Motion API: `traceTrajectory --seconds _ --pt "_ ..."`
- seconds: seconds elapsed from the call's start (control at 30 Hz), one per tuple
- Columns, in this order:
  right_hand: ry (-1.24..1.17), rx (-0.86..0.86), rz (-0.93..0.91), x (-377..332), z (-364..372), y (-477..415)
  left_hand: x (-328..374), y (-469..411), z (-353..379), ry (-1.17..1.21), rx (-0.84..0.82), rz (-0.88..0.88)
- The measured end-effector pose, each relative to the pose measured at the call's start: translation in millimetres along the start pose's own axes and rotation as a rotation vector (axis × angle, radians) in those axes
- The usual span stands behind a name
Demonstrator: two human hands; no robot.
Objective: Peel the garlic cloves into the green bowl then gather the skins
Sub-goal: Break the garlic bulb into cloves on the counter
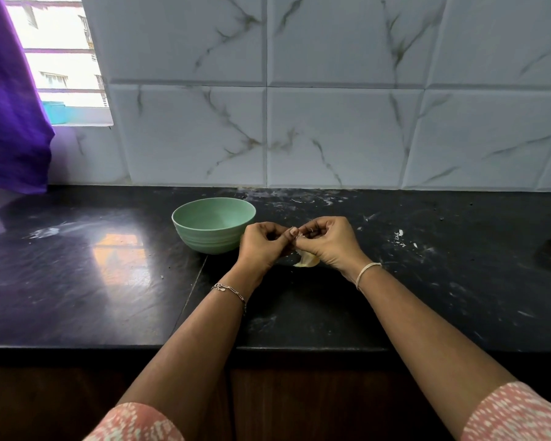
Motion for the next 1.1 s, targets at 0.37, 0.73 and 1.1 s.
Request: traceTrajectory --seconds 0.37,0.73,1.1 --pt "-0.026 0.006 0.016 2.2 4.9 -2.6 4.0 -4.4 -3.4 -0.172 0.098 0.124" --pt "0.162 -0.138 -0.042 11.9 5.5 -10.7 20.5 5.6 -4.9 -0.547 0.157 0.399" --pt "0.465 0.189 -0.124 1.5 -56.0 -20.7 14.4 8.7 -7.1 -0.827 0.103 0.438"
Point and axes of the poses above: each hand's wrist, its own y-axis away from the middle knuckle, its own z-axis out of the palm, x = y × z, the point moved 7 cm from there along -y, towards the middle knuckle, and after that the axes turned 15 degrees about x, right-handed, at the moved point
